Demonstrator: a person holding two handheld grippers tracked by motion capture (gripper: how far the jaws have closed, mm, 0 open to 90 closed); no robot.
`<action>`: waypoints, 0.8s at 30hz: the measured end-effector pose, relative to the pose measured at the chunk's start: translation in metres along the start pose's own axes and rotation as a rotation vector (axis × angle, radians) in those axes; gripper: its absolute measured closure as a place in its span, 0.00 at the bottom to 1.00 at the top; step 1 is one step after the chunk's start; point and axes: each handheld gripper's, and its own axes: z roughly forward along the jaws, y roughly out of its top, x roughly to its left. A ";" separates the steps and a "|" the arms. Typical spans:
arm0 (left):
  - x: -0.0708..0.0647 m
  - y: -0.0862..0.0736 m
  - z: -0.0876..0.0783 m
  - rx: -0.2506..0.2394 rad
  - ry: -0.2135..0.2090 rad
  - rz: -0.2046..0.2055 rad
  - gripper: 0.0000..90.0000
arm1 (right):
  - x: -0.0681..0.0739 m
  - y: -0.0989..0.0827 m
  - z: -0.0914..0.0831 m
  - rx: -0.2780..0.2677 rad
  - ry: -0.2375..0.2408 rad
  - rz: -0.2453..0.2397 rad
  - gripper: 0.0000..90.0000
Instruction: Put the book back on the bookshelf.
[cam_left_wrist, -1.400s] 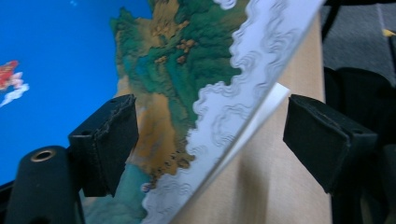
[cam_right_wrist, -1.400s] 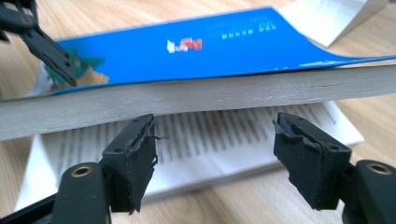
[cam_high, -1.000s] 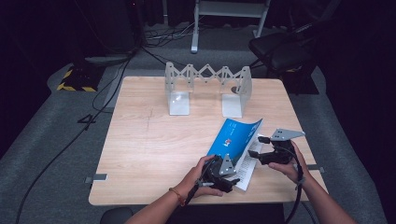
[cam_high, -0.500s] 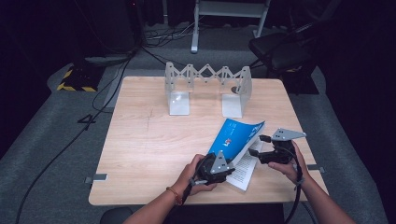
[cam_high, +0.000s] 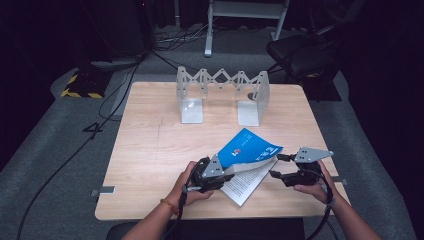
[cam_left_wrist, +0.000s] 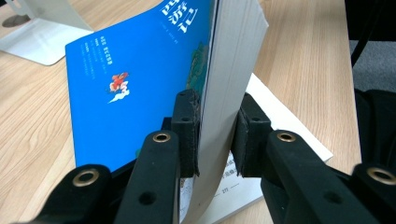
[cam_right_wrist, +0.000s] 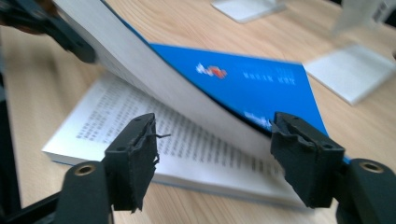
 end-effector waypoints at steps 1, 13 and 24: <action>0.001 -0.001 -0.001 0.003 -0.003 -0.002 0.81 | 0.001 0.003 0.001 -0.020 0.020 -0.013 0.37; 0.017 -0.012 -0.018 0.029 0.000 -0.011 0.77 | -0.001 0.008 0.050 0.057 0.061 -0.221 0.36; 0.029 -0.019 -0.030 0.021 -0.014 -0.032 0.76 | -0.029 -0.013 0.055 0.058 -0.039 -0.231 0.51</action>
